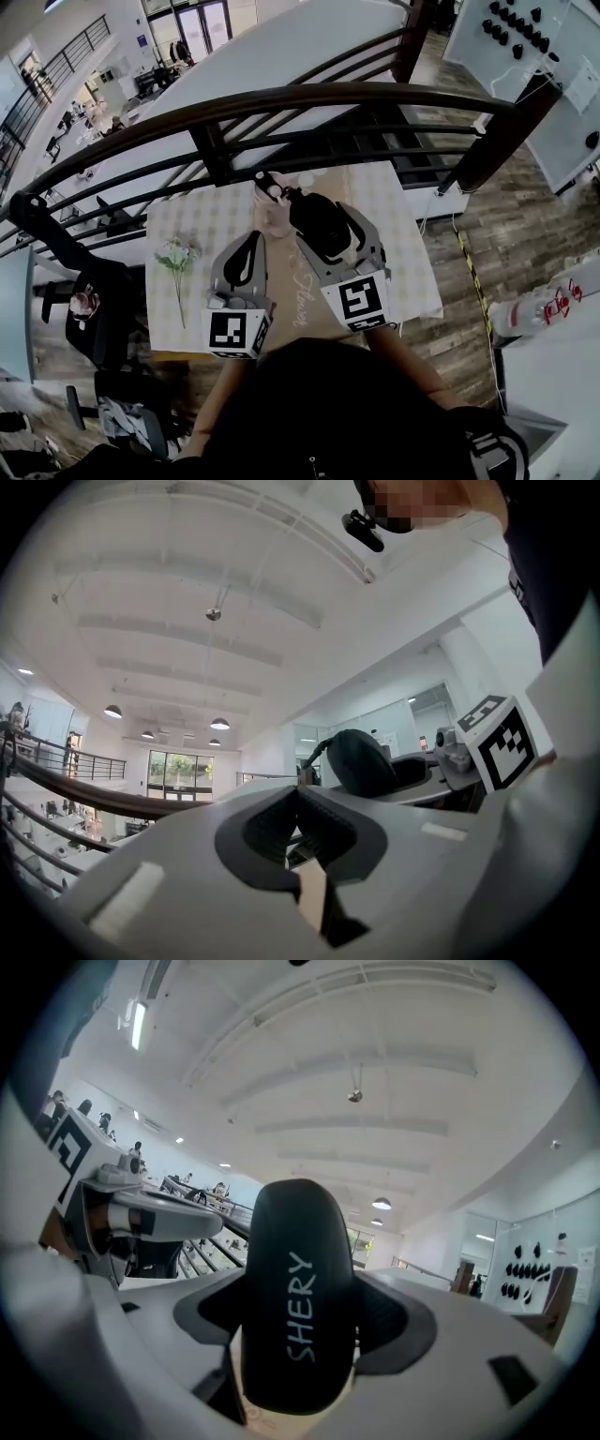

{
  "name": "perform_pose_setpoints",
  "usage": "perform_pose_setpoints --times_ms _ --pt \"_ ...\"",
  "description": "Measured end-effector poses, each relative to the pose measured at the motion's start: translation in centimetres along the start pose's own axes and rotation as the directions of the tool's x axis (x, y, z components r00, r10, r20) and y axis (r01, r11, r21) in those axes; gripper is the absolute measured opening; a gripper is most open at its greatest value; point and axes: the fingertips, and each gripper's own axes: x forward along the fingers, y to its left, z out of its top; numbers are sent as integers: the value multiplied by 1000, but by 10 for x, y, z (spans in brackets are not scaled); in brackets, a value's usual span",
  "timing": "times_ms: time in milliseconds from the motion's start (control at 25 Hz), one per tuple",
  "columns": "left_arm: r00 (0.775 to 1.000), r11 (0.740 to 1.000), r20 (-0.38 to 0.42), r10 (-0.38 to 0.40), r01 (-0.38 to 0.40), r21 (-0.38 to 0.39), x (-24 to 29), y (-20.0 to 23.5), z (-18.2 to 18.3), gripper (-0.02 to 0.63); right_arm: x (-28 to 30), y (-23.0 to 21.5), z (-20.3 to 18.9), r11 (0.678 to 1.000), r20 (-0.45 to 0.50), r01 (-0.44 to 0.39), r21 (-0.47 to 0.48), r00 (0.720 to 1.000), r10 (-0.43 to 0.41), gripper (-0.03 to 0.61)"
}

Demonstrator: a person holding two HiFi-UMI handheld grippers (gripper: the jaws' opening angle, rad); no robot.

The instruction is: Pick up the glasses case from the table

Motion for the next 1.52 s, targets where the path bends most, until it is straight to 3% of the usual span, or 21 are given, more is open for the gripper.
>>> perform_pose_setpoints --times_ms 320,600,920,1520 --pt "999 999 18 28 -29 29 0 -11 9 11 -13 -17 8 991 116 29 131 992 -45 347" --pt "999 997 22 50 -51 59 0 -13 17 11 -24 -35 20 966 194 95 239 971 -143 347" --pt "998 996 -1 70 -70 58 1 -13 16 11 -36 -46 24 957 227 151 246 951 -209 347" --pt "997 995 -14 82 -81 53 0 -13 13 11 -36 -48 18 957 216 159 243 953 -213 347"
